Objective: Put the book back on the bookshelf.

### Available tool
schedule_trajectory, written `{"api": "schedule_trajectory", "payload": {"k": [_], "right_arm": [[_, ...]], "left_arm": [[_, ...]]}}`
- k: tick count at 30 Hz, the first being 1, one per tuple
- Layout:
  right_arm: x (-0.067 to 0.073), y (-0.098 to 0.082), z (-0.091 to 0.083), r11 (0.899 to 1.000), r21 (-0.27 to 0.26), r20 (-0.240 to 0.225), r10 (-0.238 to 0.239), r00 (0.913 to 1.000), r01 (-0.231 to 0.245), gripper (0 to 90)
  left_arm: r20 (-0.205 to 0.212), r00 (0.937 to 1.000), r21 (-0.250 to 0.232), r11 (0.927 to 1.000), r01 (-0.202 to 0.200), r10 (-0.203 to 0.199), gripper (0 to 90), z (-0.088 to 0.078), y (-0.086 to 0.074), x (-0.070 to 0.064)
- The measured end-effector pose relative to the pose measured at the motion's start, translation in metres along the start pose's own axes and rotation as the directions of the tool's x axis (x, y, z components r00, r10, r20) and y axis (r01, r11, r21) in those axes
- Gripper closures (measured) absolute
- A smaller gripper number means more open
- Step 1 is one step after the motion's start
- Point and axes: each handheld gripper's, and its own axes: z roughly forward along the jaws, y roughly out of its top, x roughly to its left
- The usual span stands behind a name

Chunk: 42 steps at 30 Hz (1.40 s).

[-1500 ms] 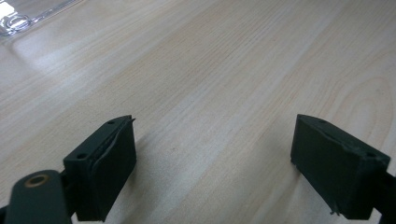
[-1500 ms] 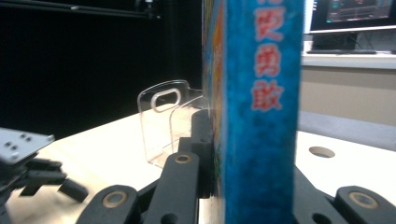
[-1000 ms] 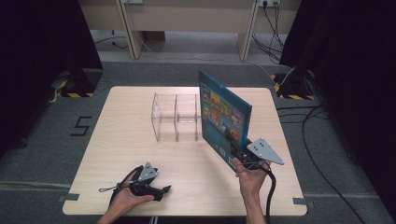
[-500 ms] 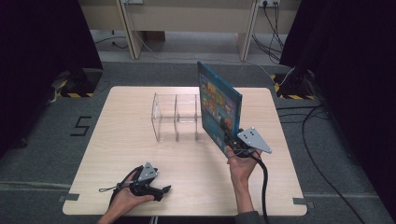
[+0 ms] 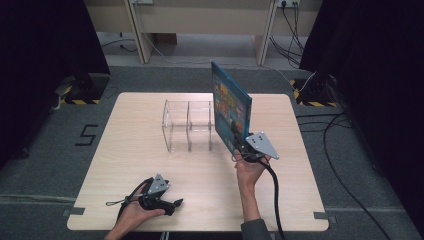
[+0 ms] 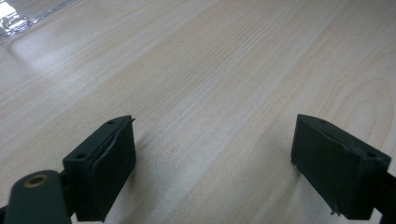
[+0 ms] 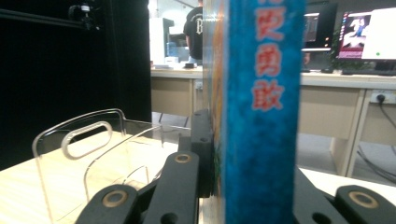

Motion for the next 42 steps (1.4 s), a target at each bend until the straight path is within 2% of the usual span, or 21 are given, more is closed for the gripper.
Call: {"api": "schedule_trajectory", "payload": {"k": [11, 17, 23, 28, 34, 42], "right_arm": [[-0.001, -0.008, 0.014, 1.0, 0.006, 0.031, -0.012, 0.9994, 0.012, 83.3], [0.001, -0.014, 0.024, 1.0, -0.017, 0.053, -0.015, 0.9985, 0.016, 83.3], [0.001, -0.02, 0.03, 0.999, -0.005, 0.066, -0.033, 0.9973, 0.034, 83.2], [0.004, -0.027, 0.035, 0.998, -0.015, 0.069, -0.053, 0.9962, 0.054, 83.2], [0.008, -0.029, 0.035, 0.998, -0.022, 0.083, -0.057, 0.9949, 0.059, 83.1], [0.007, -0.034, 0.022, 0.999, 0.042, 0.092, -0.03, 0.9953, 0.026, 83.0]], "left_arm": [[0.0, 1.0, 0.0, 1.0, 0.0, 0.0, 12.9, 0.0, 0.0, 0.0], [0.004, 1.0, 0.002, 1.0, -0.004, 0.004, 12.9, 0.0, 0.0, 0.0], [0.007, 1.0, 0.003, 1.0, -0.007, 0.007, 12.9, 0.0, 0.0, 0.0], [0.012, 0.9999, 0.003, 1.0, -0.009, 0.009, 12.8, 0.0, 0.0, -0.001], [0.015, 0.9998, 0.003, 0.9999, -0.013, 0.013, 12.9, 0.0, 0.0, -0.001], [0.018, 0.9997, 0.002, 0.9999, -0.016, 0.016, 12.8, 0.001, 0.001, -0.003]]}}
